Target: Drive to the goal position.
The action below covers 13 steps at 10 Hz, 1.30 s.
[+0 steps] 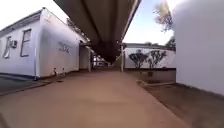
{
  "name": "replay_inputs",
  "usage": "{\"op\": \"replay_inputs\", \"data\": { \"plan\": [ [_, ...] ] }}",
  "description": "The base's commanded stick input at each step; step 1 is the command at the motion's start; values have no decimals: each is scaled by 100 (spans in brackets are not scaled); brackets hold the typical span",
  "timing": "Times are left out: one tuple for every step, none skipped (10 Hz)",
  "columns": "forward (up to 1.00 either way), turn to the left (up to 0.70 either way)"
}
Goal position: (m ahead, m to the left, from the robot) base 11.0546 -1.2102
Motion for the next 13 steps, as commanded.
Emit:
{"op": "replay_inputs", "data": {
  "plan": [
    [70, 0],
    [70, 0],
    [70, 0],
    [70, 0],
    [70, 0],
    [70, 0],
    [70, 0],
    [70, 0],
    [70, 0],
    [70, 0],
    [70, 0],
    [70, 0],
    [70, 0]
  ]
}}
